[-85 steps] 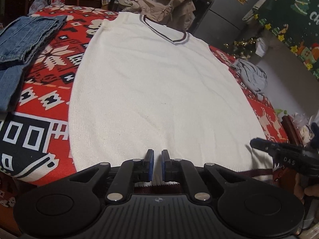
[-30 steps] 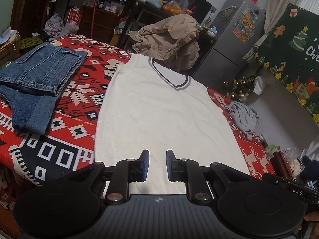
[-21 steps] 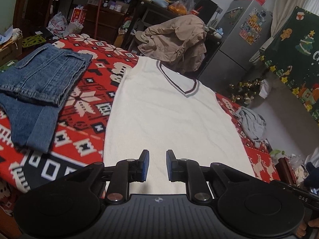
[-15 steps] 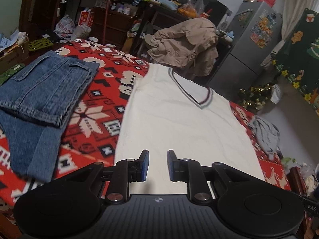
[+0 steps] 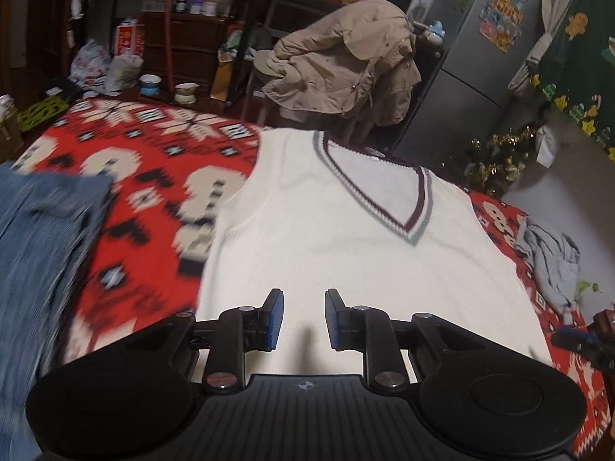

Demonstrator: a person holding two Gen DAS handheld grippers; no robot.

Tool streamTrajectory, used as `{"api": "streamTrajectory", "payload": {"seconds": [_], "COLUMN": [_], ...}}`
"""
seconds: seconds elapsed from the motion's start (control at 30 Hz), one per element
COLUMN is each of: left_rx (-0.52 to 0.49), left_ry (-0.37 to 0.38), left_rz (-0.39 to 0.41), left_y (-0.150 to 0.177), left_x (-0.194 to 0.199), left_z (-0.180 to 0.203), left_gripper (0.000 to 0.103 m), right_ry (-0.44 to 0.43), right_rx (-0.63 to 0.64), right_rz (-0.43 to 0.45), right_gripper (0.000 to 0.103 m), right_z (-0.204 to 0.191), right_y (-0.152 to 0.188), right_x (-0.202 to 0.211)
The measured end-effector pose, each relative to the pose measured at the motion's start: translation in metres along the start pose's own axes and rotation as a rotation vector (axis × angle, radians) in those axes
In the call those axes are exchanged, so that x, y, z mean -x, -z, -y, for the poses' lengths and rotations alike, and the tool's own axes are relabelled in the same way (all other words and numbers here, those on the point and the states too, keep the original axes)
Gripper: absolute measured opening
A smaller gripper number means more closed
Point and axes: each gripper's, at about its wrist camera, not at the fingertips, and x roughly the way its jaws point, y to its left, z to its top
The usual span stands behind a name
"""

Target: Fold clothes

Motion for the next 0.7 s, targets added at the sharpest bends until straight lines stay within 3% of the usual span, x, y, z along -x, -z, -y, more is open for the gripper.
{"api": "streamTrajectory", "payload": {"seconds": [0.23, 0.37, 0.4, 0.47, 0.5, 0.7], "left_rx": [-0.09, -0.106, -0.118, -0.13, -0.128, -0.141], "left_ry": [-0.033, -0.028, -0.033, -0.036, -0.033, -0.045], "left_rz": [-0.042, -0.099, -0.107, -0.115, -0.116, -0.119], "left_y": [-0.056, -0.08, -0.084, -0.093, -0.097, -0.123], "left_x": [-0.07, -0.112, -0.12, -0.133, -0.137, -0.159], "left_z": [0.002, -0.002, -0.002, -0.002, -0.002, -0.006], "left_gripper": [0.021, 0.013, 0.01, 0.006, 0.006, 0.006], "right_ry": [-0.014, -0.009, -0.007, -0.002, 0.004, 0.02], "right_rx": [0.144, 0.194, 0.198, 0.193, 0.194, 0.156], "right_rz": [0.023, 0.025, 0.018, -0.013, -0.028, -0.067], "right_gripper": [0.03, 0.029, 0.028, 0.009, 0.006, 0.003], "right_z": [-0.004, 0.004, 0.007, 0.014, 0.017, 0.031], "right_y": [-0.096, -0.14, -0.147, -0.159, -0.163, -0.176], "right_x": [-0.079, -0.131, -0.145, -0.174, -0.189, -0.248]}}
